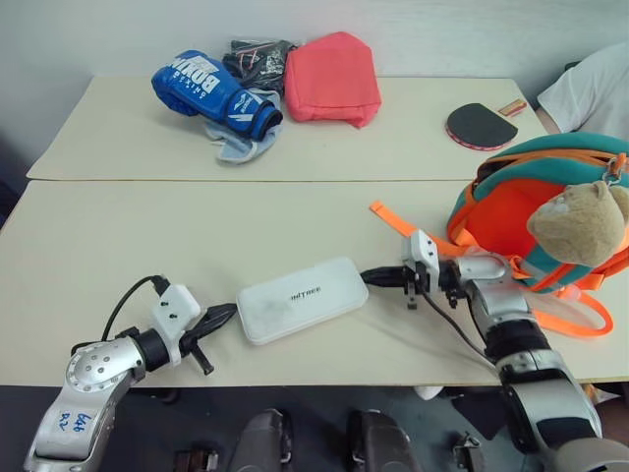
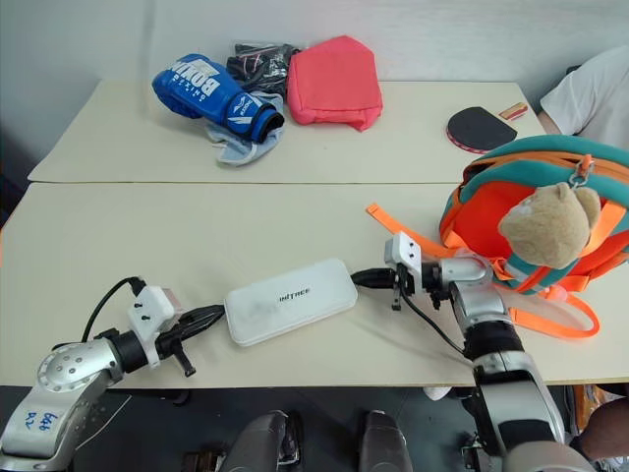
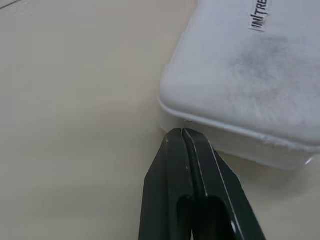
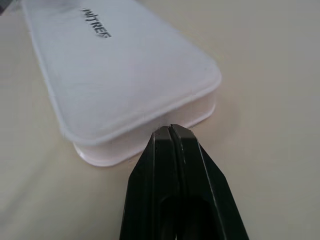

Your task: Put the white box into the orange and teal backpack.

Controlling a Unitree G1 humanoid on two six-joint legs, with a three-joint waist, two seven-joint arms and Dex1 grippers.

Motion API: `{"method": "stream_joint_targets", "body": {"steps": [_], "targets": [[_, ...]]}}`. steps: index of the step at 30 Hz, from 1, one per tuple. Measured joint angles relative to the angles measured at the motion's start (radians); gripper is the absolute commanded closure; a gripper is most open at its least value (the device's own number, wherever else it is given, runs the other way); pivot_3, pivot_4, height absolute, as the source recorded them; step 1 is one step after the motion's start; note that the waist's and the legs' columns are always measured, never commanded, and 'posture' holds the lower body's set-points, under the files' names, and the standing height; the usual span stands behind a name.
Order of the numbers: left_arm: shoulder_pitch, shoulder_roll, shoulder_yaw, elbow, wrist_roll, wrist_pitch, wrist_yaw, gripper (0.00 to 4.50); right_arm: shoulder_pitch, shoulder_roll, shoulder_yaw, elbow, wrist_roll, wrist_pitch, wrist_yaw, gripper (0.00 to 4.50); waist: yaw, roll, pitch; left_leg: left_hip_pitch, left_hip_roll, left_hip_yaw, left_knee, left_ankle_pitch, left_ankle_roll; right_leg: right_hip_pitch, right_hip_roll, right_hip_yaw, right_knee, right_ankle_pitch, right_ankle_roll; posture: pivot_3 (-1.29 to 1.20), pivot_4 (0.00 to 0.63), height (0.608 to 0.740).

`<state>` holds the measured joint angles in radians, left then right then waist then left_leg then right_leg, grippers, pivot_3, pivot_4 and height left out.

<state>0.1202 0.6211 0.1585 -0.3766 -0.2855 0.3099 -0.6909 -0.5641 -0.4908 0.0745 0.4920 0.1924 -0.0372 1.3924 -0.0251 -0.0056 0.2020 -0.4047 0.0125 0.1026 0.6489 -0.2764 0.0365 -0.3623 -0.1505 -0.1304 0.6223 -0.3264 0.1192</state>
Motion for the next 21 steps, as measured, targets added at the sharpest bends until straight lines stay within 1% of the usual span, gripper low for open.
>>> {"method": "stream_joint_targets", "body": {"steps": [4,6,10,11,12,13,15,16,18,19,21], "targets": [[-0.05,-0.023,-0.035,0.034,0.016,-0.014,0.0,4.47,0.106,-0.054,-0.01,-0.167,0.021,0.103,-0.031,4.5,0.001,0.0,0.0,0.0,0.001,0.0,0.0,0.0,-0.001,0.0,0.0,-0.001,0.0,0.0,0.0,0.0,0.15,0.74],[-0.107,-0.038,-0.065,0.071,0.036,-0.018,0.006,4.47,0.169,-0.076,-0.03,-0.251,0.033,0.144,-0.066,4.5,0.004,0.0,0.0,0.0,0.001,0.0,0.0,0.0,-0.001,0.0,0.001,-0.001,0.0,0.0,0.0,0.0,0.15,0.74],[-0.133,-0.053,-0.076,0.088,0.035,0.008,0.018,4.47,0.241,-0.102,-0.038,-0.352,0.035,0.178,-0.11,4.5,0.003,0.0,0.0,0.0,0.0,0.001,0.0,-0.001,0.0,0.0,0.0,-0.001,0.0,0.0,0.0,0.0,0.15,0.74],[-0.132,-0.053,-0.071,0.086,0.017,0.043,0.019,4.09,0.255,-0.114,-0.038,-0.369,0.035,0.181,-0.118,4.5,0.001,0.0,0.0,0.0,0.0,0.001,0.0,-0.001,0.0,0.0,0.001,-0.001,0.0,0.0,0.0,0.0,0.15,0.74],[-0.122,-0.044,-0.056,0.079,-0.013,0.094,0.01,3.88,0.268,-0.13,-0.039,-0.382,0.037,0.189,-0.122,4.5,0.0,0.0,0.0,0.0,0.0,0.001,0.0,-0.001,0.0,-0.001,0.001,-0.001,0.0,0.0,0.0,0.0,0.15,0.74],[-0.103,-0.011,-0.04,0.073,-0.045,0.149,-0.006,3.62,0.28,-0.148,-0.044,-0.399,0.041,0.197,-0.125,4.5,-0.002,0.0,0.0,0.0,0.001,0.001,0.0,-0.001,-0.001,-0.001,0.001,-0.001,0.0,0.0,0.0,0.0,0.15,0.74],[-0.096,0.041,0.025,0.046,-0.157,0.33,-0.027,3.0,0.298,-0.184,-0.062,-0.426,0.055,0.217,-0.13,4.5,-0.002,0.0,0.0,0.001,0.002,0.001,0.0,-0.001,-0.001,-0.001,0.001,-0.001,0.0,0.0,0.0,0.0,0.15,0.74],[-0.116,0.074,0.064,0.046,-0.243,0.472,-0.039,2.69,0.305,-0.202,-0.07,-0.443,0.062,0.22,-0.129,4.5,0.0,0.0,0.0,0.001,0.002,0.0,0.0,0.0,-0.001,-0.001,0.001,0.0,0.0,0.0,0.0,0.0,0.15,0.74],[-0.188,0.129,0.129,0.08,-0.385,0.749,-0.046,2.09,0.312,-0.229,-0.08,-0.455,0.067,0.218,-0.124,4.5,0.001,0.0,0.0,0.003,0.002,0.0,0.0,0.001,-0.002,0.0,0.001,0.001,0.0,0.0,0.0,0.0,0.15,0.74],[-0.239,0.133,0.151,0.121,-0.429,0.864,-0.043,1.8,0.316,-0.239,-0.082,-0.452,0.067,0.214,-0.122,4.5,0.004,0.0,0.0,0.004,0.002,-0.001,0.0,0.001,-0.002,0.001,0.002,0.001,0.0,0.0,0.0,0.0,0.15,0.74],[-0.383,0.105,0.178,0.235,-0.486,1.078,-0.02,1.17,0.312,-0.241,-0.074,-0.44,0.065,0.207,-0.119,4.5,0.017,0.0,0.0,0.004,0.001,0.0,0.001,0.001,-0.002,0.001,0.004,0.0,0.001,0.0,0.0,0.0,0.15,0.74]]}}
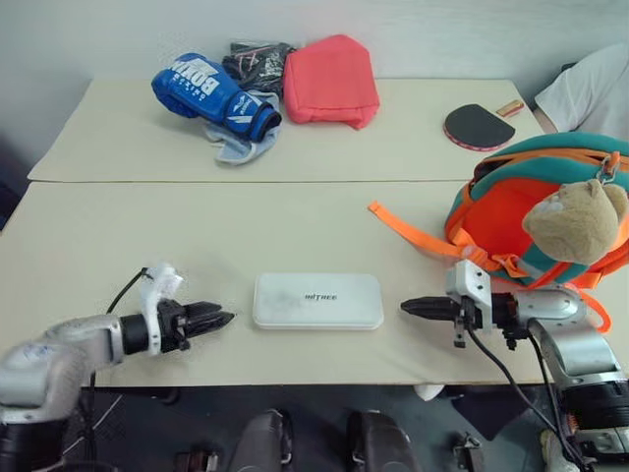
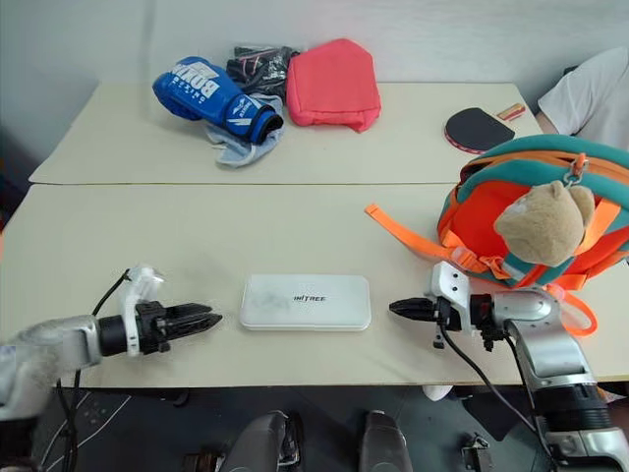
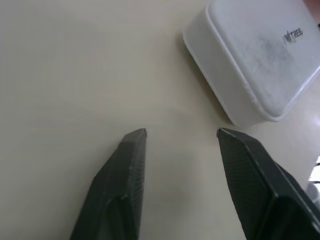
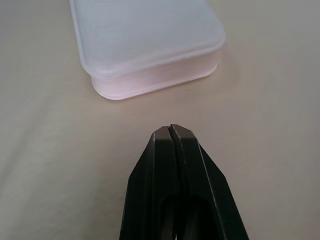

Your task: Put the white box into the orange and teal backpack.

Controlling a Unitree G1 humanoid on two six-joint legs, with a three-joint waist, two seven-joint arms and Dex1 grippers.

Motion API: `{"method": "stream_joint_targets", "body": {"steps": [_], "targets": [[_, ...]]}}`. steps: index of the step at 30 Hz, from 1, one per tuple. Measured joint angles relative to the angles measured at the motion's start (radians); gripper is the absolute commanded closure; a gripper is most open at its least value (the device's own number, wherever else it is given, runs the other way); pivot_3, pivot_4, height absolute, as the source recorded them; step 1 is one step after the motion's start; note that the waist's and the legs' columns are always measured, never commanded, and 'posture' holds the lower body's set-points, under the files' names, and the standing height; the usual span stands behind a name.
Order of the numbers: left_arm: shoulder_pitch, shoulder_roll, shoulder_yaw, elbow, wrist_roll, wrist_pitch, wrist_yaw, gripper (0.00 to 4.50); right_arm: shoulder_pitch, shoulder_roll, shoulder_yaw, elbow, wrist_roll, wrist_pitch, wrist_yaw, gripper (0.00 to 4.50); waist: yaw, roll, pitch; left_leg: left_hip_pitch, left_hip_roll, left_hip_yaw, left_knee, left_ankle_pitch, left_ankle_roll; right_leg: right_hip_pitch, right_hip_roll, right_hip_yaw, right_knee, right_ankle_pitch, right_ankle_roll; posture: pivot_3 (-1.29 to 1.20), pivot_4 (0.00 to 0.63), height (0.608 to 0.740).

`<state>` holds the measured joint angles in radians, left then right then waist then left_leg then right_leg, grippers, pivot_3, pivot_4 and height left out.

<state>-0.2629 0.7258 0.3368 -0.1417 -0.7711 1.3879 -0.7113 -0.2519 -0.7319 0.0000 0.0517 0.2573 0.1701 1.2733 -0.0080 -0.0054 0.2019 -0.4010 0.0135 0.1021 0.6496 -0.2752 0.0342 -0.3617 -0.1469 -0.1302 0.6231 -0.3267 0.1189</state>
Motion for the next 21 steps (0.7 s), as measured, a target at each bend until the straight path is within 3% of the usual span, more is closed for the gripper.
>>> {"method": "stream_joint_targets", "body": {"steps": [4,5,12,19,21], "targets": [[-0.174,-0.069,0.03,0.133,-0.02,0.197,0.061,0.06,-0.041,0.015,0.035,0.044,-0.006,-0.021,-0.001,4.5,0.01,0.0,0.0,0.0,-0.002,0.001,0.0,0.001,0.001,0.001,0.0,0.0,0.004,0.0,0.0,0.0,0.15,0.74],[-0.215,-0.097,0.031,0.169,-0.023,0.211,0.087,0.02,-0.061,0.029,0.045,0.062,-0.009,-0.033,-0.001,4.5,0.013,0.0,0.0,0.0,-0.003,0.0,0.0,0.001,0.001,0.001,0.0,0.0,0.004,0.0,0.0,0.0,0.15,0.74],[-0.318,-0.106,-0.064,0.333,-0.201,0.203,0.248,0.02,-0.153,0.088,0.111,0.159,-0.041,-0.084,0.0,4.5,0.02,0.001,-0.001,0.001,-0.003,0.0,0.001,0.001,0.001,0.003,-0.001,0.002,0.003,0.0,0.0,0.0,0.15,0.74],[-0.345,-0.132,-0.066,0.484,-0.495,0.192,0.504,0.02,-0.199,0.132,0.132,0.196,-0.062,-0.104,0.002,4.5,0.027,0.001,-0.001,0.002,-0.004,-0.001,0.002,0.001,0.001,0.004,-0.002,0.002,0.003,0.0,0.0,0.0,0.15,0.74],[-0.343,-0.134,-0.06,0.511,-0.577,0.189,0.582,0.4,-0.201,0.136,0.132,0.201,-0.067,-0.106,0.002,4.5,0.028,0.0,-0.001,0.002,-0.004,-0.001,0.002,0.001,0.001,0.005,-0.002,0.002,0.003,0.0,0.0,0.0,0.15,0.74]]}}
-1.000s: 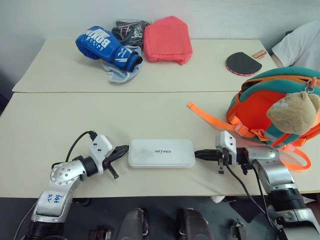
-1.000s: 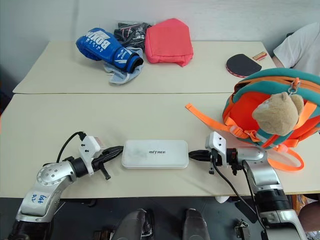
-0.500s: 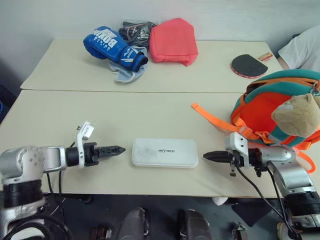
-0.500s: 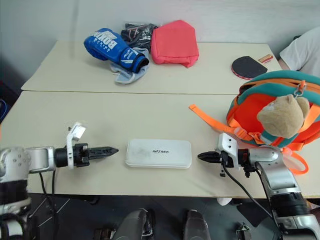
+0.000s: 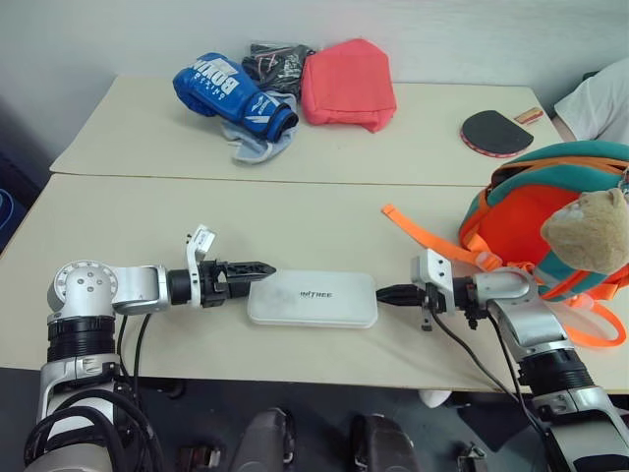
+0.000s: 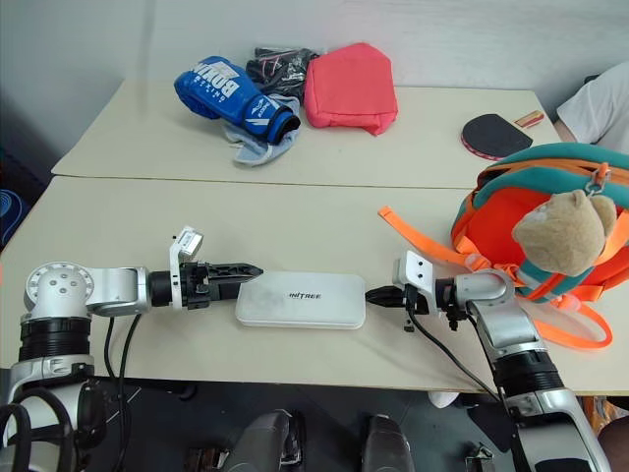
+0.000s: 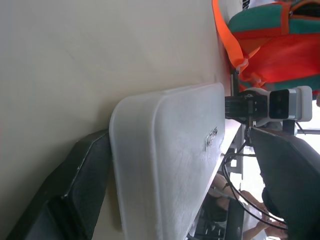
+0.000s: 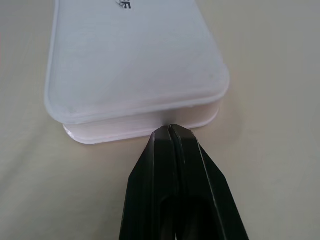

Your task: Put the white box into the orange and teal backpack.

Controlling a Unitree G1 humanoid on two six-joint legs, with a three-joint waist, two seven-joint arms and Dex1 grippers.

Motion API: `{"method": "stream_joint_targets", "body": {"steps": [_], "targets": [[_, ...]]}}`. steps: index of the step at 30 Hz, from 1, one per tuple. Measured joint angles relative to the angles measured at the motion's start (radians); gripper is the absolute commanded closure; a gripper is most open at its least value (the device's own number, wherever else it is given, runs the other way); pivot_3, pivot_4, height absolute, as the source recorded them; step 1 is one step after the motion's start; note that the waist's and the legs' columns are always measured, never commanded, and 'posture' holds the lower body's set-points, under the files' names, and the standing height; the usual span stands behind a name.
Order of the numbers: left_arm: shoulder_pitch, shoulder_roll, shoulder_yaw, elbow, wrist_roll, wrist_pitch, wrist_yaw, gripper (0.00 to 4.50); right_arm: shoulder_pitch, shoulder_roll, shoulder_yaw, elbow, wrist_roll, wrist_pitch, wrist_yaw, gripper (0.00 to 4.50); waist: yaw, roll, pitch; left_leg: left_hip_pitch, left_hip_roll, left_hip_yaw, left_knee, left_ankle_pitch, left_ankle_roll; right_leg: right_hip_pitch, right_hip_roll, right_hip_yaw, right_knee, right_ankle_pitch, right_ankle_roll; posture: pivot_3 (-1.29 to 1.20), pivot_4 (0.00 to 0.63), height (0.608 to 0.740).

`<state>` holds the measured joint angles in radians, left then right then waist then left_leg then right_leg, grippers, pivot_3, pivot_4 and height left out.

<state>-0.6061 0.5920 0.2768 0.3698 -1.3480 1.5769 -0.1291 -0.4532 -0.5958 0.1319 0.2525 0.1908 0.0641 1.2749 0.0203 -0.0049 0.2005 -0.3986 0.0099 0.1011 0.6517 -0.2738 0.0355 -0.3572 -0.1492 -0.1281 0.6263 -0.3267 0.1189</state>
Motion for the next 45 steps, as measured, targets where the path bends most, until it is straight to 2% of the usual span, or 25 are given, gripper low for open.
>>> {"method": "stream_joint_targets", "body": {"steps": [5,9,14,17,20,21,28,33,40,43,45], "targets": [[0.037,-0.008,0.02,0.04,-0.161,-0.002,0.179,1.59,0.0,0.003,-0.006,0.006,-0.006,-0.008,-0.001,4.5,-0.002,-0.001,0.0,0.0,0.0,0.0,0.0,0.0,0.0,0.0,0.0,0.0,0.0,0.0,0.0,0.0,0.15,0.74],[0.082,0.048,-0.003,0.021,-0.273,0.007,0.239,1.59,0.006,0.007,-0.013,0.006,-0.005,-0.018,-0.004,4.5,-0.014,-0.001,0.0,0.0,0.001,0.0,-0.001,0.0,-0.001,-0.001,0.001,0.002,0.0,0.0,0.0,0.0,0.15,0.74],[0.097,0.106,-0.017,-0.009,-0.308,0.016,0.258,1.59,0.023,0.019,-0.007,0.006,-0.001,-0.026,-0.004,4.5,-0.025,-0.001,0.0,-0.001,0.001,0.001,-0.002,0.0,-0.001,-0.002,0.002,0.002,0.0,0.0,0.0,0.0,0.15,0.74],[0.096,0.15,-0.03,-0.057,-0.282,0.018,0.243,1.02,0.03,0.02,-0.007,0.004,0.001,-0.038,-0.005,4.5,-0.028,-0.001,0.0,-0.001,0.001,0.002,-0.002,0.0,-0.002,-0.003,0.003,0.004,0.0,0.0,0.0,0.0,0.15,0.74],[0.091,0.199,-0.046,-0.091,-0.262,0.03,0.207,0.16,0.031,0.02,-0.006,0.004,0.001,-0.042,-0.007,4.5,-0.027,-0.001,0.0,-0.001,0.001,0.003,-0.003,0.0,-0.002,-0.003,0.004,0.005,-0.001,0.0,0.0,0.0,0.15,0.74],[0.091,0.207,-0.049,-0.091,-0.257,0.03,0.194,0.01,0.031,0.021,-0.006,0.004,0.001,-0.042,-0.009,4.5,-0.027,-0.001,0.0,-0.001,0.001,0.003,-0.002,0.0,-0.002,-0.004,0.004,0.005,0.0,0.0,0.0,0.0,0.15,0.74],[0.111,0.319,-0.131,-0.07,-0.31,0.029,0.114,0.01,0.032,0.025,-0.002,0.005,0.005,-0.046,-0.015,4.5,-0.032,-0.001,0.0,-0.001,0.002,0.004,-0.003,-0.002,-0.006,-0.005,0.002,0.008,-0.001,0.0,0.0,0.0,0.15,0.74],[0.14,0.272,-0.191,-0.082,-0.422,0.005,0.138,0.01,0.032,0.035,-0.001,0.005,0.005,-0.046,-0.023,4.5,-0.032,-0.001,0.0,-0.001,0.002,0.004,-0.003,-0.002,-0.006,-0.005,0.001,0.009,-0.001,0.0,0.0,0.0,0.15,0.74],[0.153,0.209,-0.266,-0.12,-0.57,-0.132,0.268,0.01,0.031,0.039,0.001,0.005,0.004,-0.045,-0.024,4.5,-0.022,-0.001,0.0,0.0,0.002,0.003,-0.002,-0.003,-0.006,-0.003,0.0,0.011,-0.004,0.0,0.0,0.0,0.15,0.74],[0.153,0.181,-0.289,-0.134,-0.593,-0.184,0.304,0.62,0.031,0.044,0.004,0.005,0.005,-0.045,-0.024,4.5,-0.022,-0.001,0.0,0.0,0.001,0.003,-0.002,-0.003,-0.006,-0.003,0.0,0.012,-0.004,0.0,0.0,0.0,0.15,0.74],[0.153,0.157,-0.303,-0.136,-0.593,-0.209,0.316,1.2,0.031,0.044,0.004,0.005,0.005,-0.046,-0.024,4.5,-0.022,-0.001,0.0,0.0,0.001,0.003,-0.002,-0.002,-0.004,-0.003,0.001,0.012,-0.004,0.0,0.0,0.0,0.15,0.74]]}}
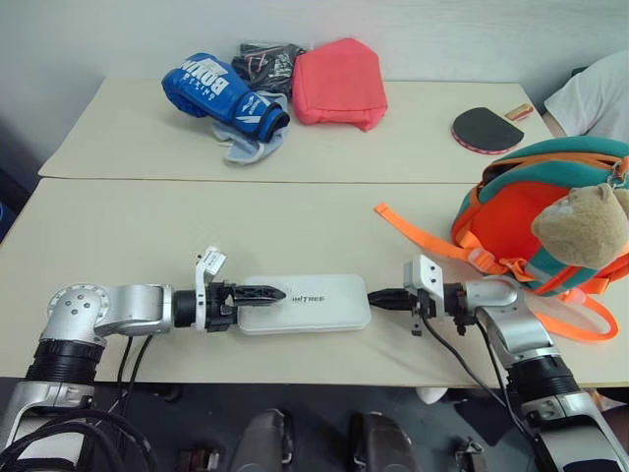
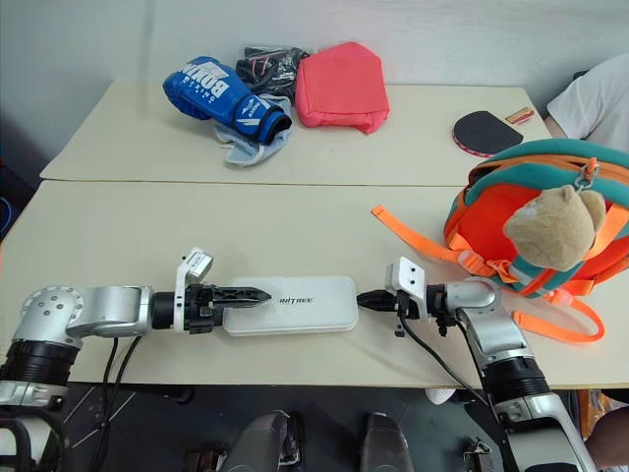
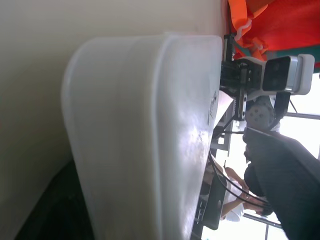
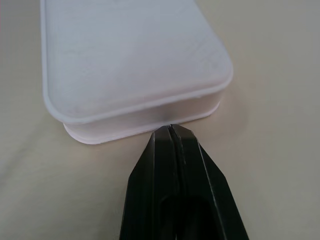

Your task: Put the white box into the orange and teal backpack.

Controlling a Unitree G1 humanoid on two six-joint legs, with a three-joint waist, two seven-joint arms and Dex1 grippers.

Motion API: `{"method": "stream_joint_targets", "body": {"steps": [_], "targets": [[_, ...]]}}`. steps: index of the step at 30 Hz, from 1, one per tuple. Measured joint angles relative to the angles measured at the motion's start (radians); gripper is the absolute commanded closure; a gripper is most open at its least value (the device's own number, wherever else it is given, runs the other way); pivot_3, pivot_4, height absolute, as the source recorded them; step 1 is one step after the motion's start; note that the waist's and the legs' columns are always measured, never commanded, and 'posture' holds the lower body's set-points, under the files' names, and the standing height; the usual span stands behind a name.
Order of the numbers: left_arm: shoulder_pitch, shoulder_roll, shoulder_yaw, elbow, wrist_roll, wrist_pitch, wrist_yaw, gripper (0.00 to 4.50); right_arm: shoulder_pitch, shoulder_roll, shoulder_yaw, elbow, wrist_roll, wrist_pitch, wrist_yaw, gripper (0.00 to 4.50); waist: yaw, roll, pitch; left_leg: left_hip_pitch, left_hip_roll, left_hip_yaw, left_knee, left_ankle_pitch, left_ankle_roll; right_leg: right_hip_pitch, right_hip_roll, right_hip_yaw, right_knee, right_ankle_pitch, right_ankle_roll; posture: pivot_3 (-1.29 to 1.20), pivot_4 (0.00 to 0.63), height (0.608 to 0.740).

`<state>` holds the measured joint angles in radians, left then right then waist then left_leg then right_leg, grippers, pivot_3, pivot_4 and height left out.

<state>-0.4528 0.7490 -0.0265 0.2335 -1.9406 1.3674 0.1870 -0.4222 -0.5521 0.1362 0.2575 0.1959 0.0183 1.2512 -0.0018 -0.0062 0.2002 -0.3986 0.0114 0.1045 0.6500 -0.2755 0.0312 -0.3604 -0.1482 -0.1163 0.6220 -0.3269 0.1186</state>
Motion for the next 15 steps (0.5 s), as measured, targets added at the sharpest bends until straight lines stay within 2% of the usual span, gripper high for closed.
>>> {"method": "stream_joint_targets", "body": {"steps": [7,8,11,13,15], "targets": [[0.007,0.006,0.005,-0.062,-0.02,0.0,-0.081,3.21,0.027,-0.01,-0.019,-0.012,0.017,0.0,-0.004,4.5,0.001,0.0,0.0,0.0,0.0,0.0,0.0,0.001,0.002,0.0,0.001,0.0,0.0,0.0,0.0,0.0,0.15,0.74],[0.011,0.008,0.011,-0.068,-0.018,-0.005,-0.087,3.26,0.045,-0.017,-0.029,-0.025,0.031,0.013,-0.003,4.5,0.002,0.0,0.0,-0.001,0.0,0.0,0.0,0.001,0.002,0.0,0.001,0.0,0.0,0.0,0.0,0.0,0.15,0.74],[0.037,-0.001,0.059,-0.119,0.04,-0.063,-0.142,3.26,0.121,-0.036,-0.094,-0.093,0.11,0.103,-0.016,3.89,0.0,0.0,0.0,-0.003,0.0,0.0,0.0,0.001,0.002,-0.002,0.0,0.0,0.0,0.0,0.0,0.0,0.15,0.74],[0.044,-0.014,0.091,-0.201,0.158,-0.121,-0.246,3.26,0.185,-0.048,-0.157,-0.183,0.161,0.155,-0.058,3.24,0.003,0.0,0.0,-0.006,-0.001,0.001,-0.001,0.001,0.002,-0.005,0.001,0.0,-0.001,0.0,0.0,0.0,0.15,0.74],[0.069,0.008,0.102,-0.299,0.307,-0.192,-0.418,3.26,0.278,-0.077,-0.23,-0.283,0.189,0.181,-0.1,2.54,0.005,0.0,0.0,-0.007,-0.001,0.002,-0.003,0.001,0.002,-0.008,0.004,0.0,-0.001,0.0,0.0,0.0,0.15,0.74]]}}
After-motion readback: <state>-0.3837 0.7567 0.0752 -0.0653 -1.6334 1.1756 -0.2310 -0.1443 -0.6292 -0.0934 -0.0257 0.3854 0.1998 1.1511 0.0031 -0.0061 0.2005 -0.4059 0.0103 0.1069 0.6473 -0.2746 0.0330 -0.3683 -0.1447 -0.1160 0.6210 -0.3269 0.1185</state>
